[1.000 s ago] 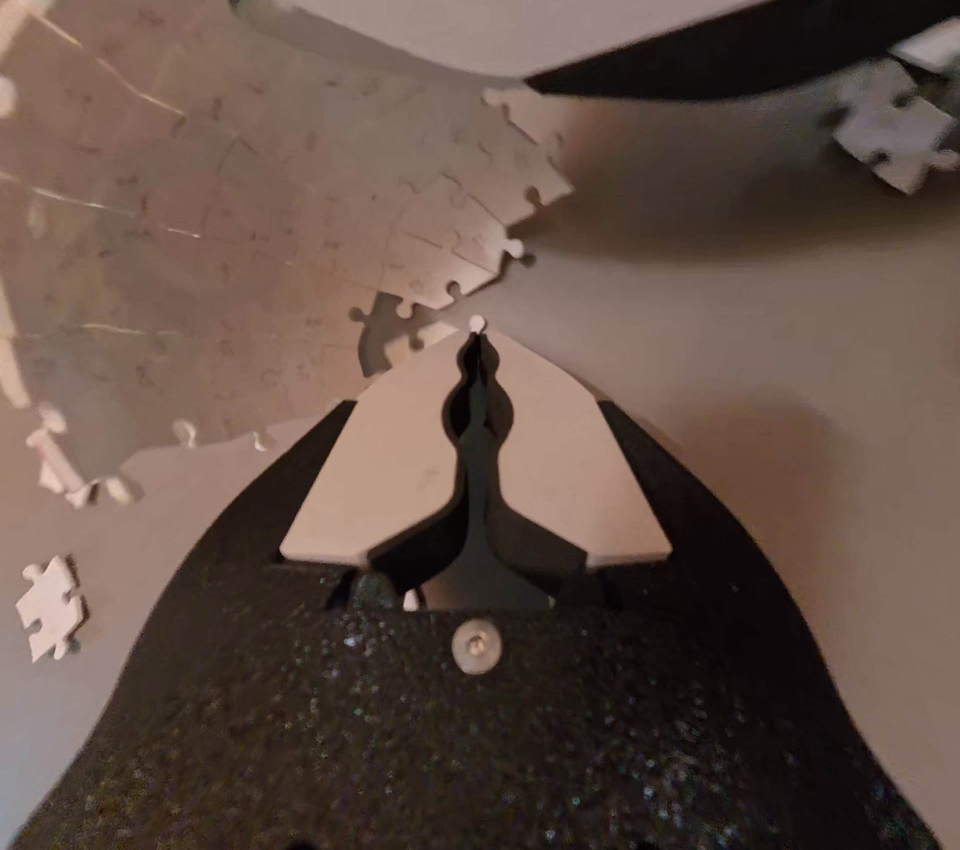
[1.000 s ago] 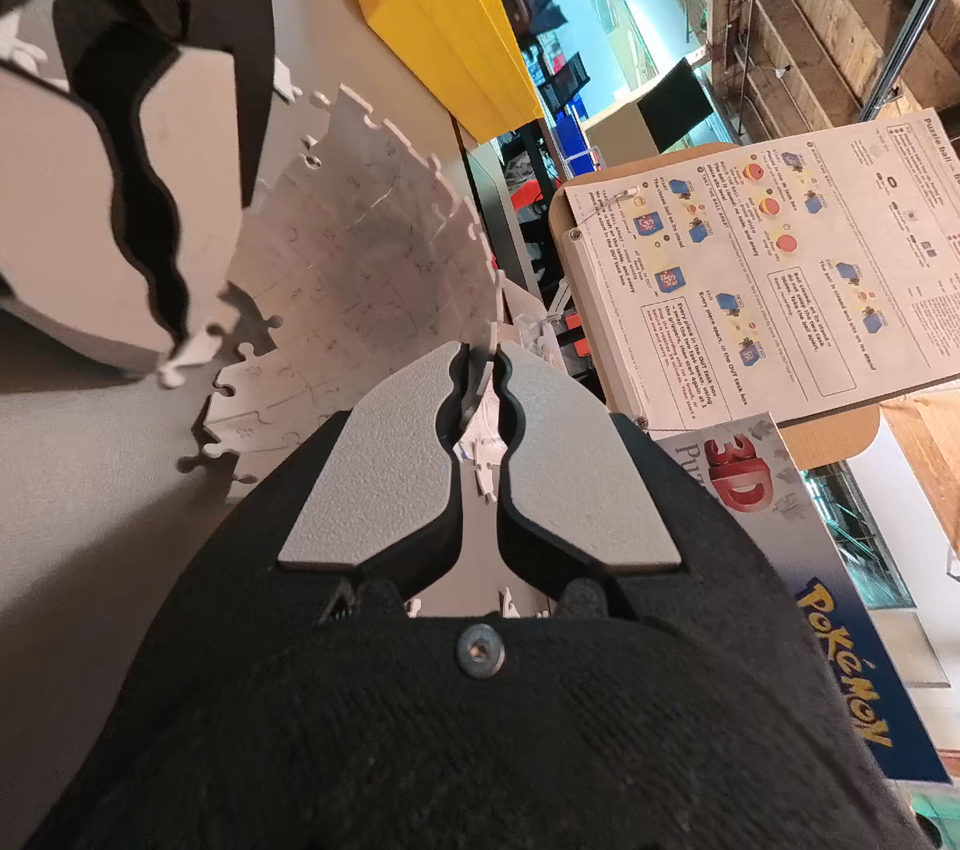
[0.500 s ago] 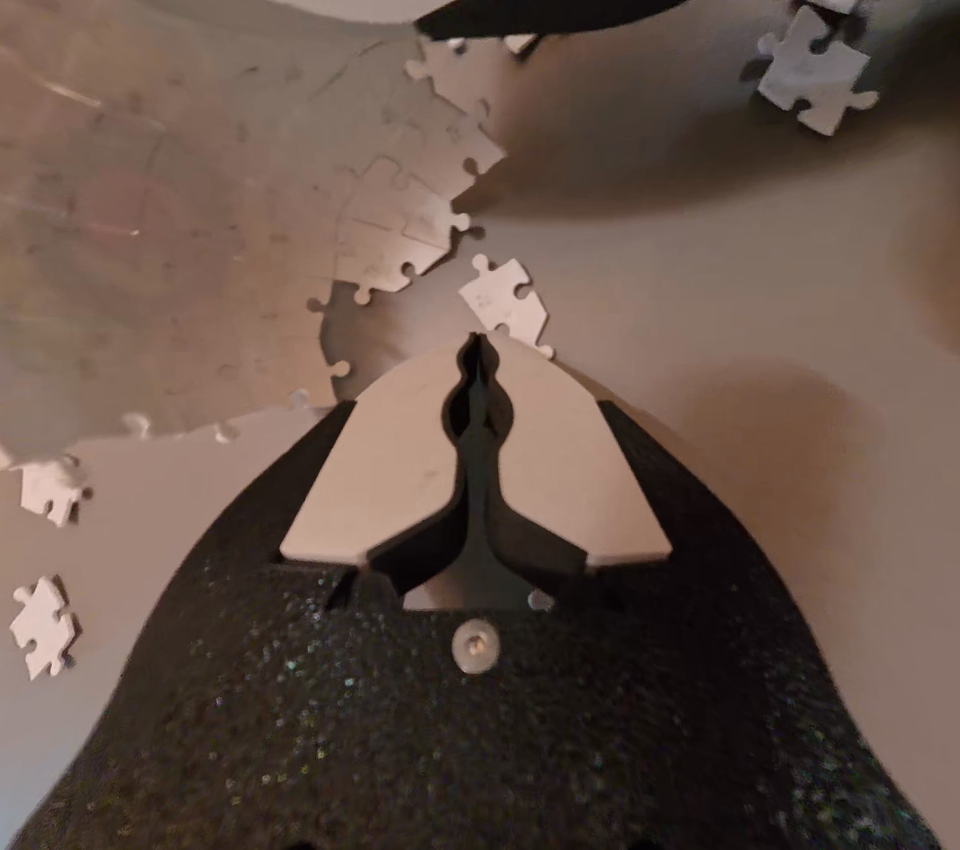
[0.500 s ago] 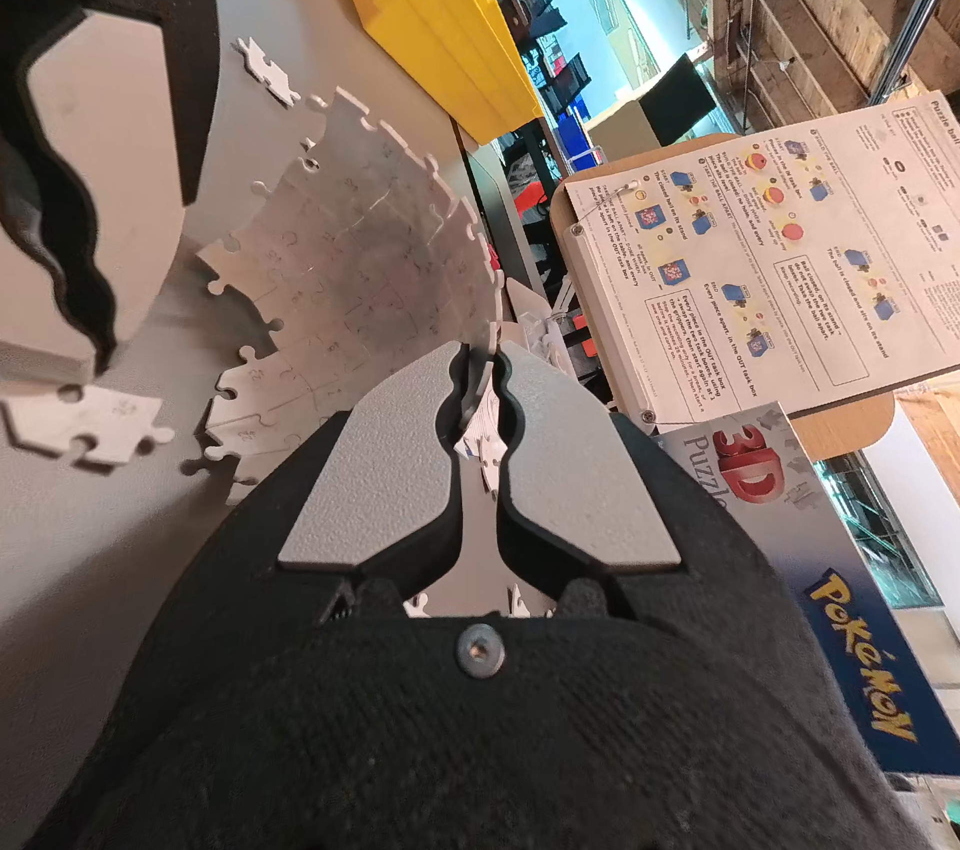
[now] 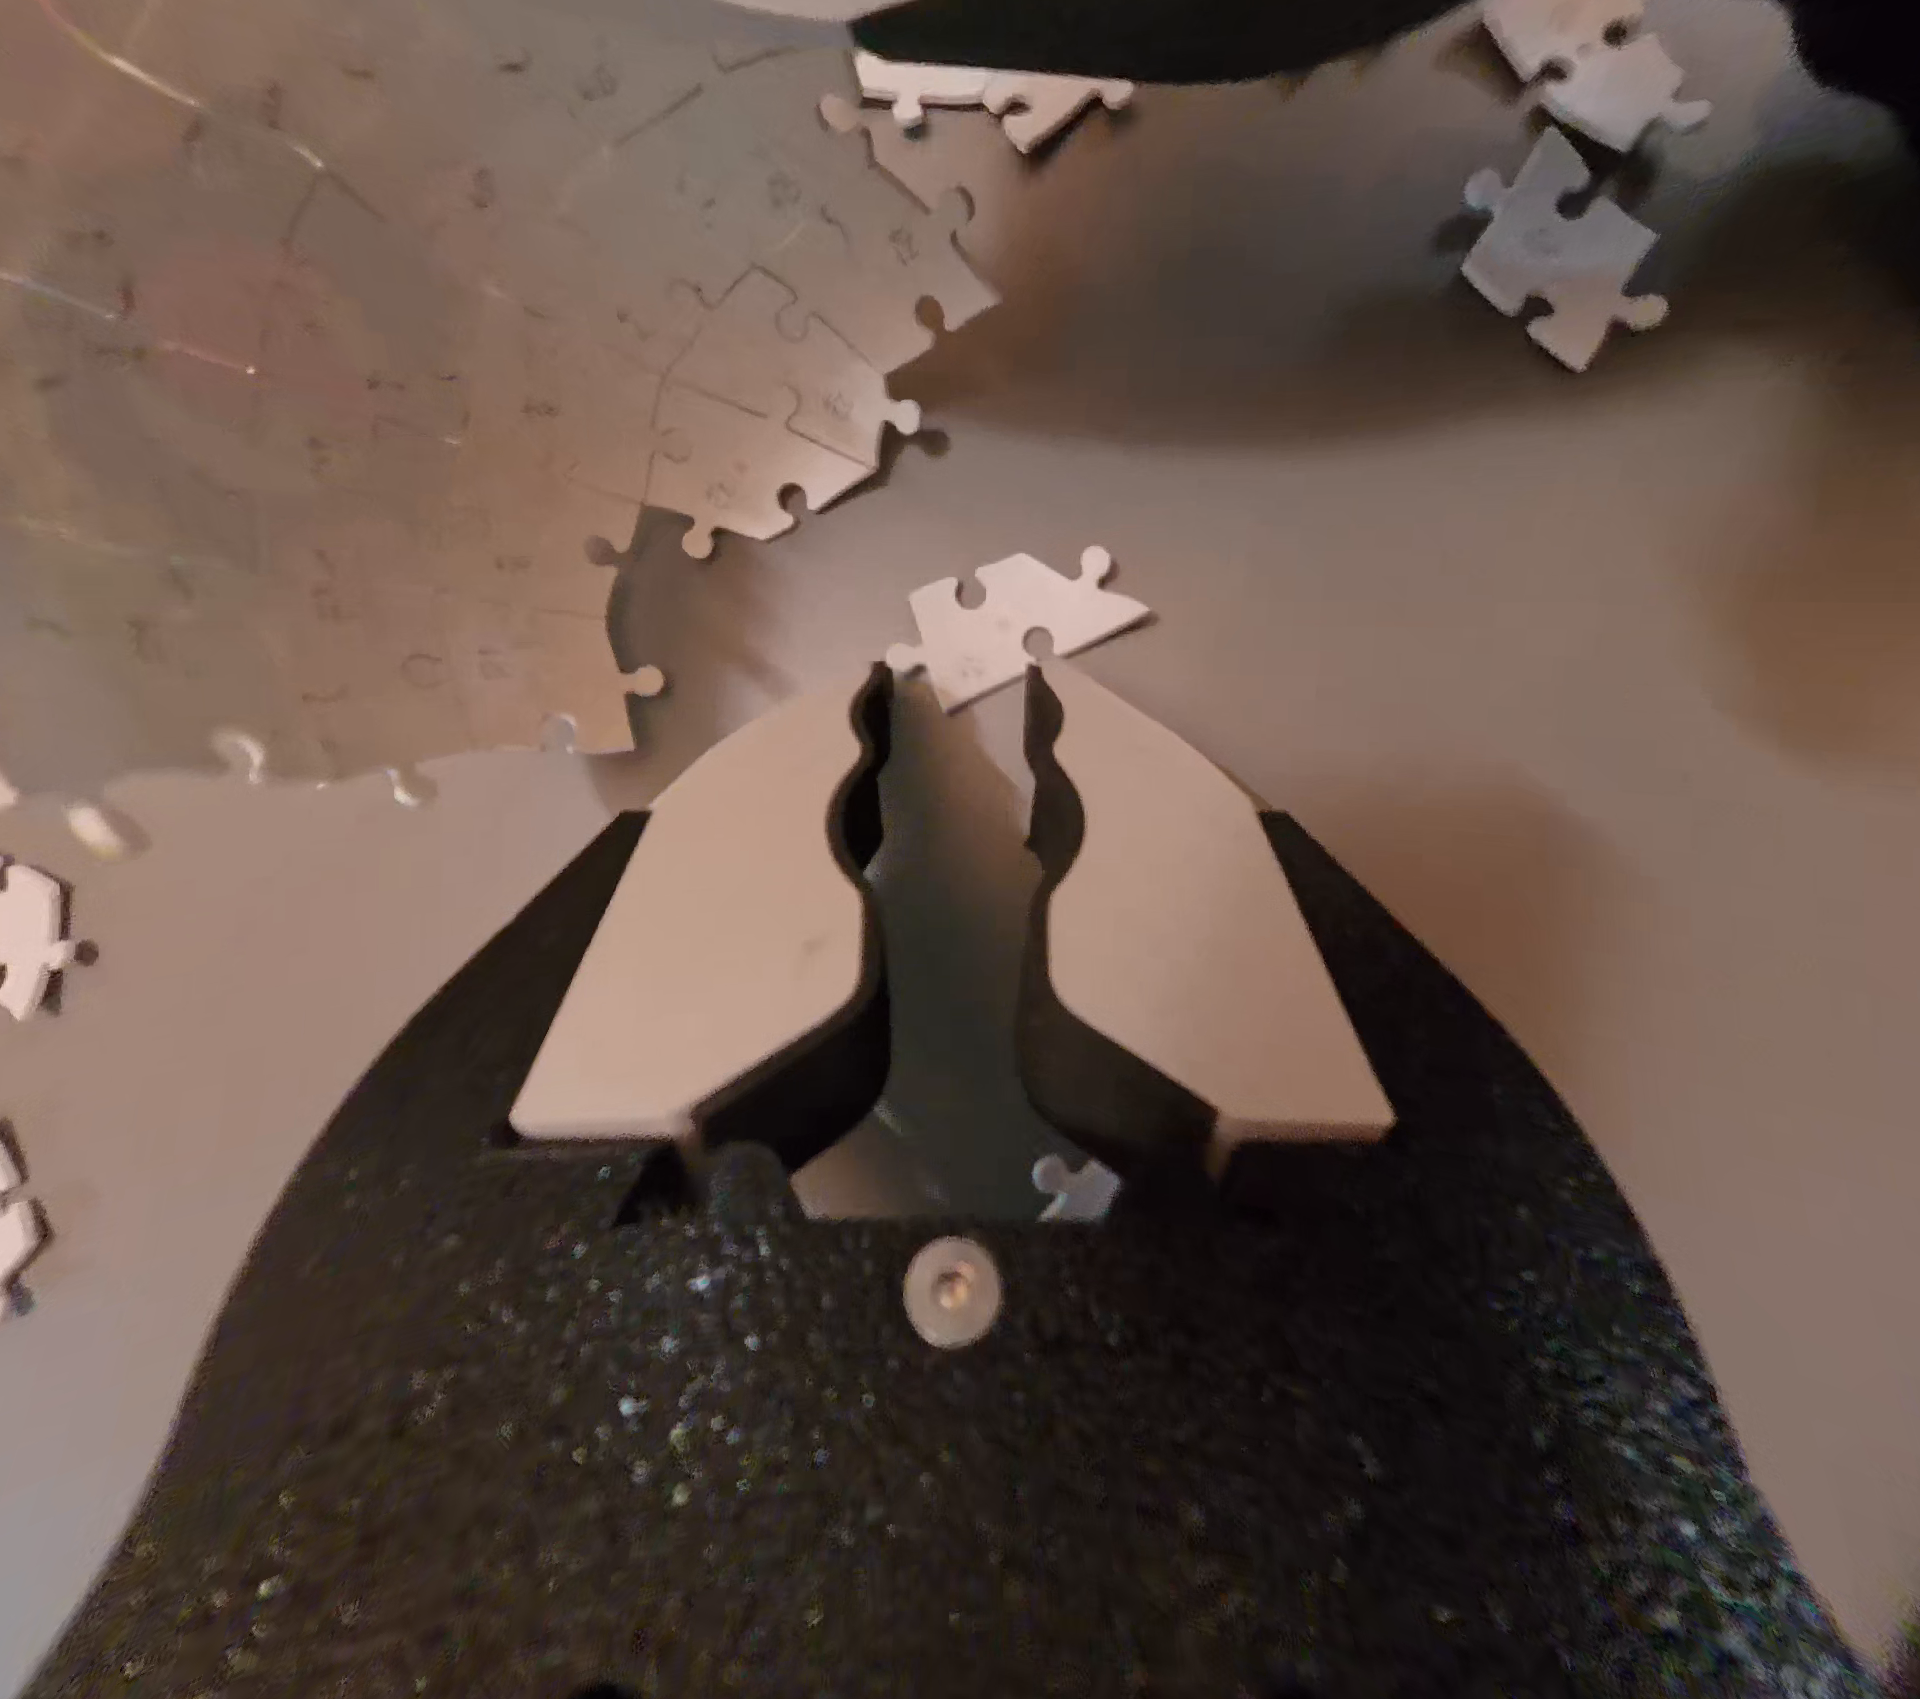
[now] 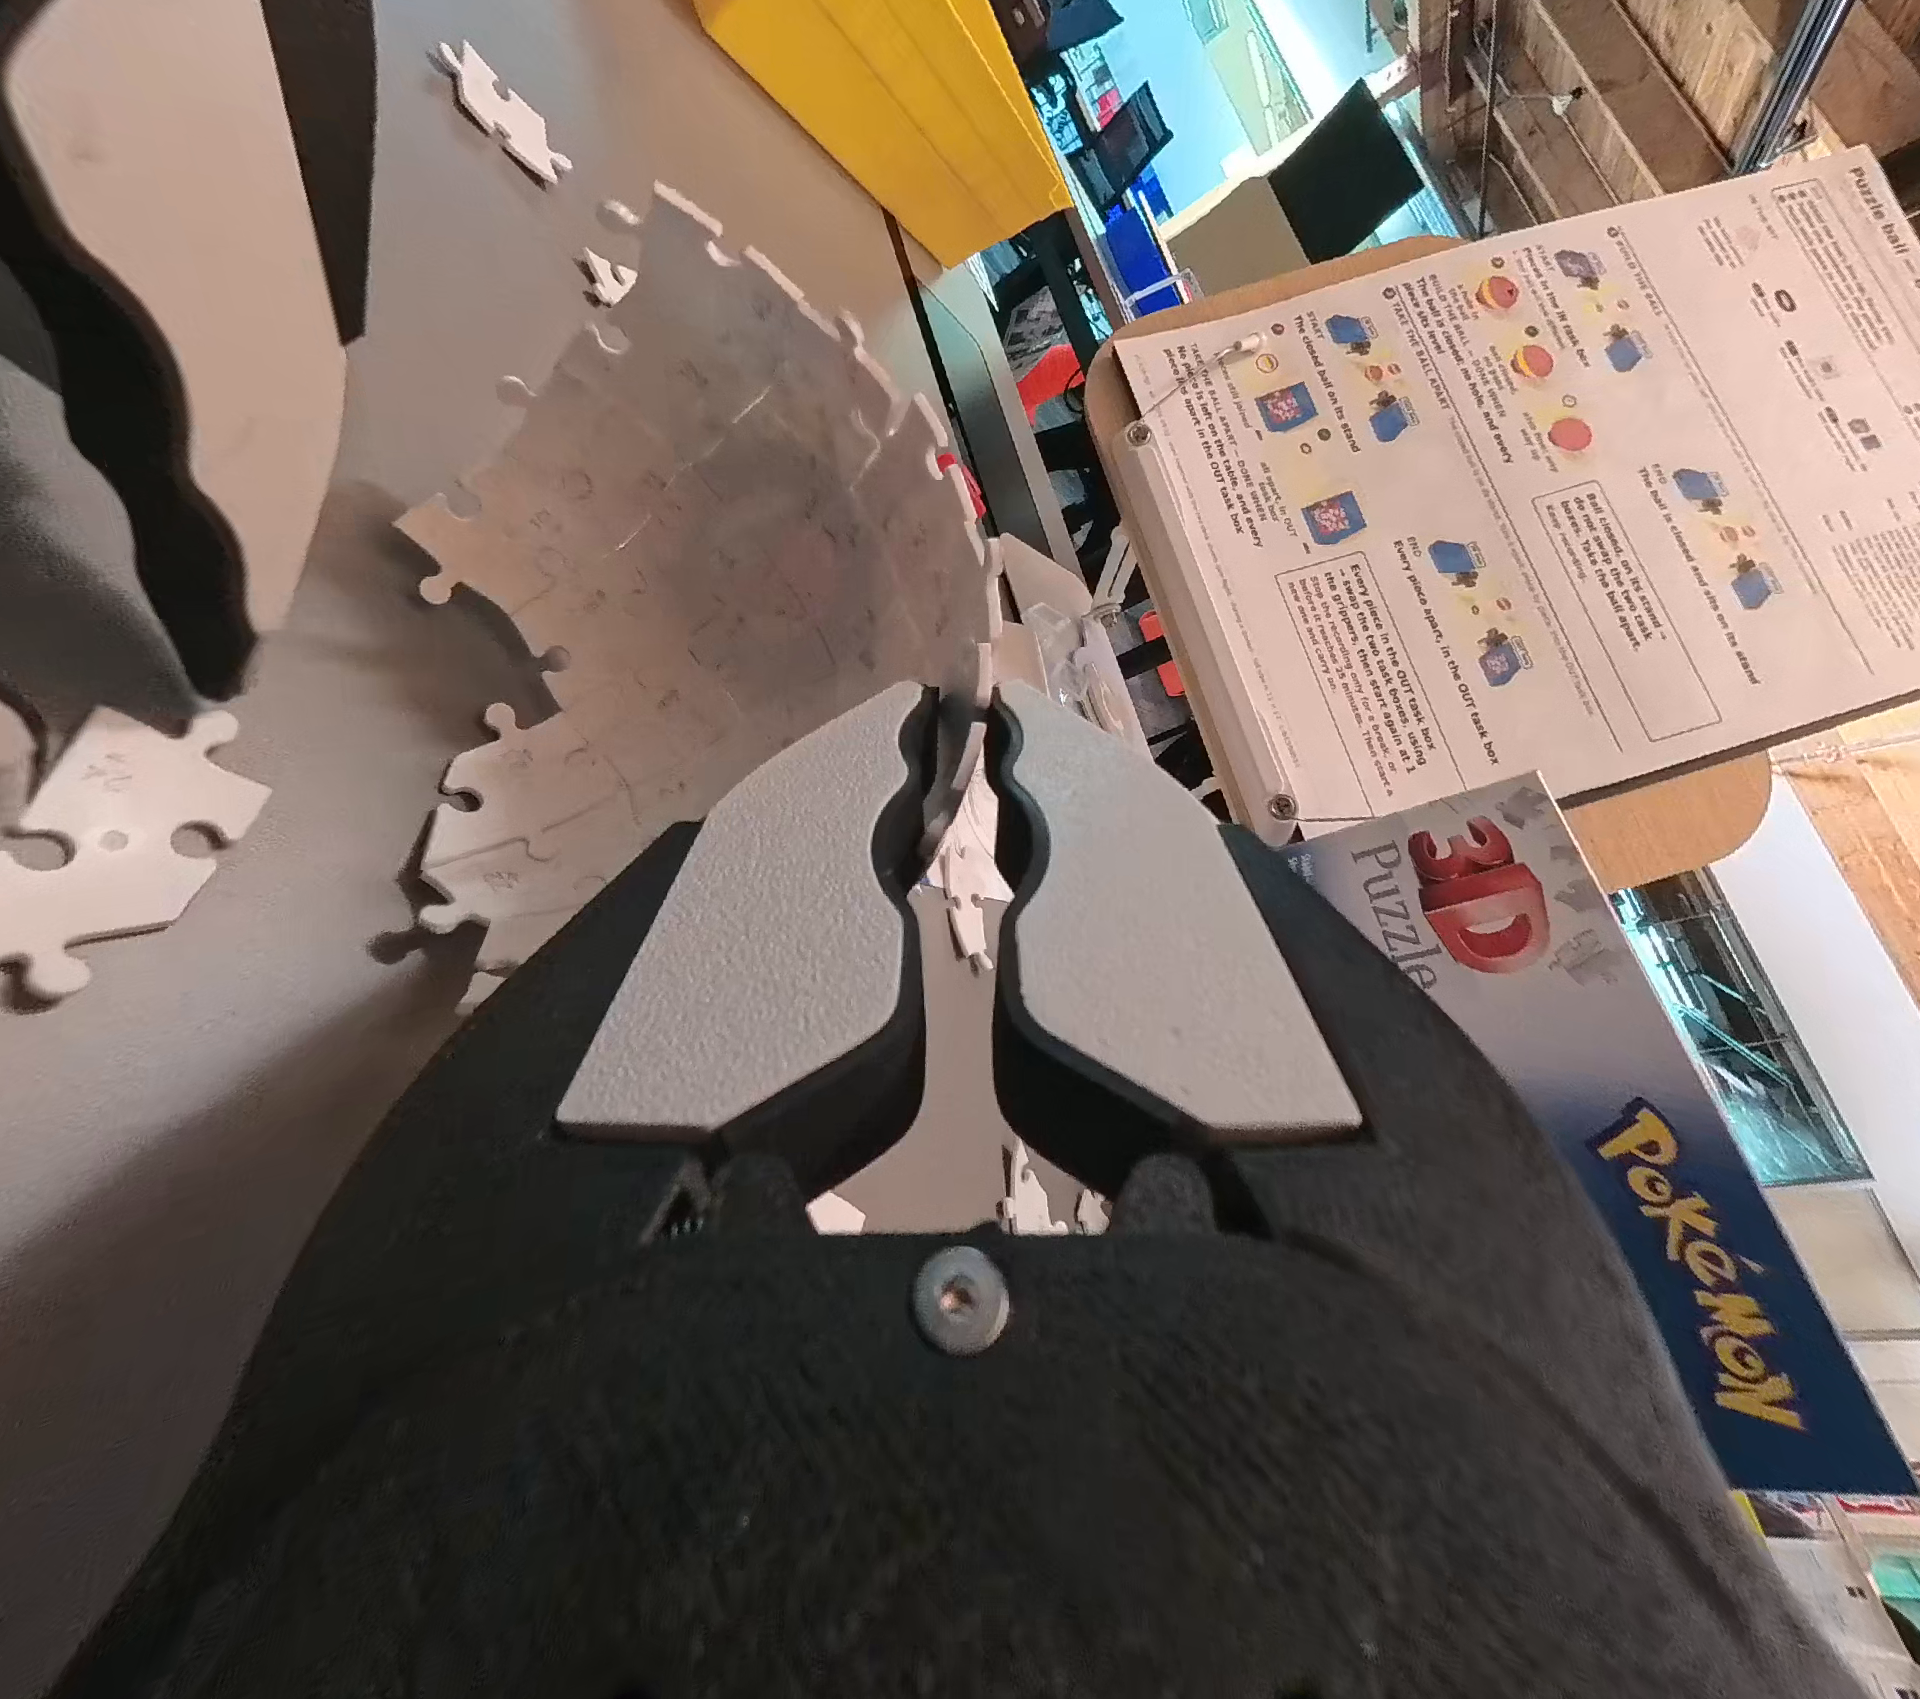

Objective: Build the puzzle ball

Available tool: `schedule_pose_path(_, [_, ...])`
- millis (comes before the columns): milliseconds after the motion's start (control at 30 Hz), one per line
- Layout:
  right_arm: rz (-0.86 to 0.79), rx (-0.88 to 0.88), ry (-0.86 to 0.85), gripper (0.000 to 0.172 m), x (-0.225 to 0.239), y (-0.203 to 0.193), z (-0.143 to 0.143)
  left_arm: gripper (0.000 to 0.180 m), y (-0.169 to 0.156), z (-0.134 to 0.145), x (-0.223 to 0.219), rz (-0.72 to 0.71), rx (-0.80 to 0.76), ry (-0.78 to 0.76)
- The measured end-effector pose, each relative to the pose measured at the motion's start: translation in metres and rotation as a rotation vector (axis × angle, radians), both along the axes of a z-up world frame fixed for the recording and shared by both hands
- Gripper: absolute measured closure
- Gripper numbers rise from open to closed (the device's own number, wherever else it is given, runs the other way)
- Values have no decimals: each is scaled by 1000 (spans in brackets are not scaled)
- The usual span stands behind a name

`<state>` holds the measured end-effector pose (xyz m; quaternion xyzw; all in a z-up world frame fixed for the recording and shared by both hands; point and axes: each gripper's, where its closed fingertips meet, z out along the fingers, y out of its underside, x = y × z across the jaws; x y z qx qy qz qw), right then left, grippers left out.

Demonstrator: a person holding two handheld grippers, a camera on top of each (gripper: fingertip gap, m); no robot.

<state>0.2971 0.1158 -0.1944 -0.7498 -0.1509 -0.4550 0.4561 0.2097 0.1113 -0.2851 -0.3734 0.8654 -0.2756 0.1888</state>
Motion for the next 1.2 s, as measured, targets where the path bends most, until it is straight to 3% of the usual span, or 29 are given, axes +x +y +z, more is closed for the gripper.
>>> schedule_pose_path(767, [-5,7,5,164,1,-3,2,158,28,0,10,186,35,4])
schedule_pose_path(933, [-7,8,7,164,2,-3,2,155,5,3,2,121,-50,47])
schedule_pose_path(1200, [-7,5,6,164,2,-4,2,163,4,-4,3,156,-45,66])
